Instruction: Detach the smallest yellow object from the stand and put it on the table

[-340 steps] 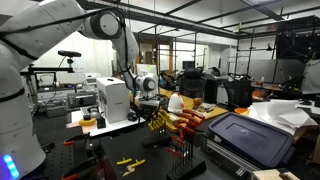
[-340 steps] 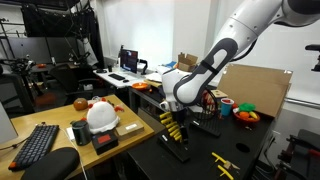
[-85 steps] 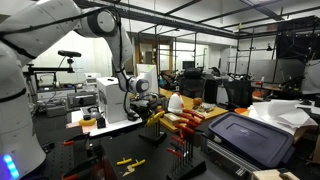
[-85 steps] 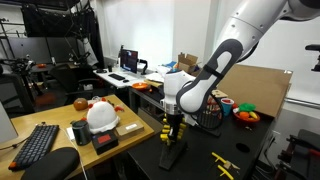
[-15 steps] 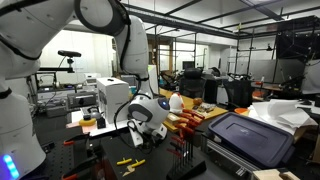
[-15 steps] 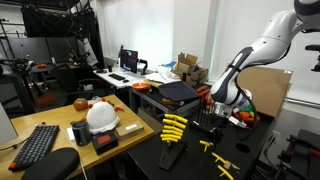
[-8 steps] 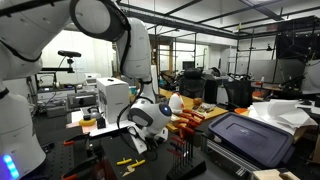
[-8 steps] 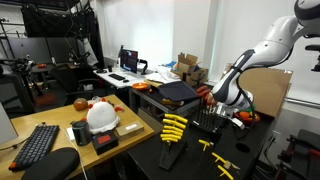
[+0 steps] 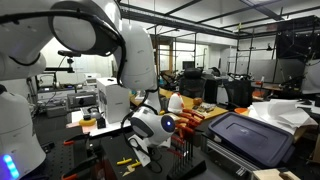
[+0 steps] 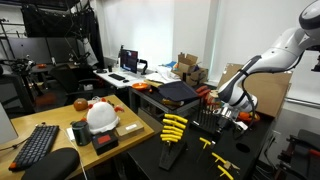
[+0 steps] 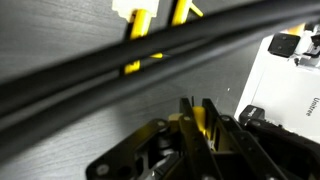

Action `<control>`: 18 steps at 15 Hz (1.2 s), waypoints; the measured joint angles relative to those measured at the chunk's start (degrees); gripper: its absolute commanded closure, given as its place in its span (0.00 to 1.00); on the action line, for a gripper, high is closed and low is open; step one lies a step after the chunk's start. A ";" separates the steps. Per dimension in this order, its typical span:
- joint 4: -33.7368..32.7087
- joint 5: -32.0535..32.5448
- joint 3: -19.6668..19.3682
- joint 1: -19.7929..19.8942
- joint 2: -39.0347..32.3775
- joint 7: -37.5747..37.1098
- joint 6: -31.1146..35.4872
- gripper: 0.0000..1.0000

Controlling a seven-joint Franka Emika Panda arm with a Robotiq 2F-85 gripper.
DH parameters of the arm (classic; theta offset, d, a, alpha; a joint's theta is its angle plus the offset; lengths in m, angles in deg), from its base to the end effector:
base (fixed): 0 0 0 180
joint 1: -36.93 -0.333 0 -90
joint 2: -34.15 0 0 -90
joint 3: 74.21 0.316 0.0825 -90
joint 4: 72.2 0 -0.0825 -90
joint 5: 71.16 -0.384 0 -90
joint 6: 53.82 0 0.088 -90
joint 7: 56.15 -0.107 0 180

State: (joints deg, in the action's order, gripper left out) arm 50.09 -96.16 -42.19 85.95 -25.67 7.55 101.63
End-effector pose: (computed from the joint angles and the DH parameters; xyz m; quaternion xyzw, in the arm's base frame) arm 0.4657 -0.0853 -0.0316 -0.9273 -0.1006 -0.0452 0.3577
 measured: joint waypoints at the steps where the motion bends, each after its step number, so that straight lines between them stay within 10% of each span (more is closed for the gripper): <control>1: -0.36 0.37 0.56 0.96 -0.71 1.51 -0.25 0.96; 17: -3.07 1.63 1.23 3.51 -5.44 5.53 -3.18 0.96; 18: -3.07 1.54 1.23 3.52 -5.45 5.50 -3.18 0.59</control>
State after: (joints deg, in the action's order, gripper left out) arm 47.02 -94.62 -40.96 89.47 -31.12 13.05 98.45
